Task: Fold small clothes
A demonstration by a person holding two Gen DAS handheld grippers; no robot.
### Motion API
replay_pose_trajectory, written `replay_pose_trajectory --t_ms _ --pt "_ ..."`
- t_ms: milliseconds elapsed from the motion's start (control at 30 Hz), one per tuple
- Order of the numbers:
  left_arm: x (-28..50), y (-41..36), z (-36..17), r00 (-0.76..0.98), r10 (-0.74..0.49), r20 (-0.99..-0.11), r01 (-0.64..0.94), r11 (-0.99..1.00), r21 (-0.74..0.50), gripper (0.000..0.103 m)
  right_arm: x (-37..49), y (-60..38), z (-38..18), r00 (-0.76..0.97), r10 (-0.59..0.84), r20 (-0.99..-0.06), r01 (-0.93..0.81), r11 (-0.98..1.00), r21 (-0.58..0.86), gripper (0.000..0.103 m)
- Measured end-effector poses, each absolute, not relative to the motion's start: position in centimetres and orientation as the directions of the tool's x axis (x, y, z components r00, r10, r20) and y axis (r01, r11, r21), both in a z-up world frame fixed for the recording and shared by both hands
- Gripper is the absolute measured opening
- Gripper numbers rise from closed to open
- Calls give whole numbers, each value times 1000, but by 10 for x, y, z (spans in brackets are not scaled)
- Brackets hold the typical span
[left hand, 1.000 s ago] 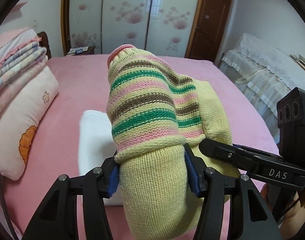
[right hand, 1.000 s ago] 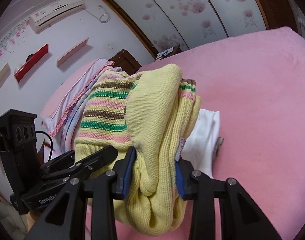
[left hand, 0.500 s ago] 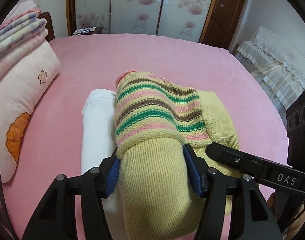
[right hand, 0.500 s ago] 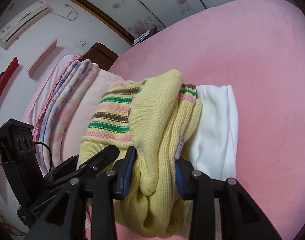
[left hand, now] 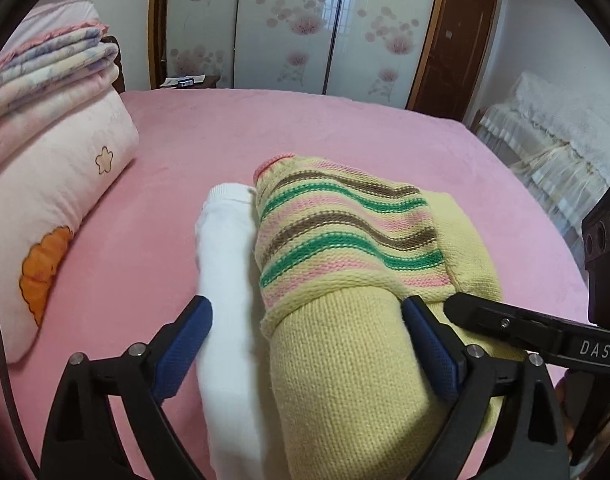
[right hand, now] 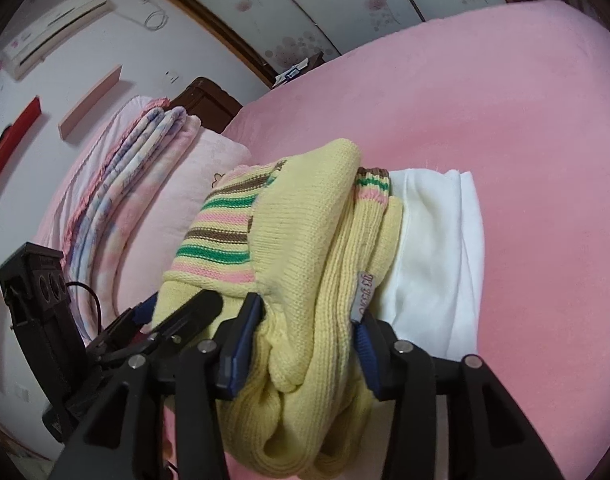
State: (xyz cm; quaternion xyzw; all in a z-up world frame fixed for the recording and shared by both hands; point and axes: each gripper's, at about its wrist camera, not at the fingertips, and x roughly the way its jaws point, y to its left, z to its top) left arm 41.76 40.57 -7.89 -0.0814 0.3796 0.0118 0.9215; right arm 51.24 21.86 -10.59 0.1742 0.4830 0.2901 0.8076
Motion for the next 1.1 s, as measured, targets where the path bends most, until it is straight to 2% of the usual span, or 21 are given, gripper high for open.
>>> replay_pose_trajectory --t_ms 33,267,433,667,933,1100 --pt "414 405 -79 717 -38 -696 -81 987 -138 98 510 217 -106 365 630 -686 -315 776 546 58" --pt "393 389 -56 770 86 -632 -116 993 -5 99 493 205 -86 397 604 -691 -360 795 488 60" --pt "381 389 -26 793 104 -600 -164 985 -46 99 486 191 -67 425 604 -674 -369 796 480 60" --pt "351 354 4 790 131 -599 -176 984 -17 99 461 171 -36 448 594 -669 -391 802 451 60" --pt "276 273 19 743 74 -665 -166 983 -76 102 377 103 -4 469 531 -706 -416 838 354 60" --pt "215 204 32 759 32 -651 -118 989 -89 102 317 44 14 494 499 -712 -410 856 316 60"
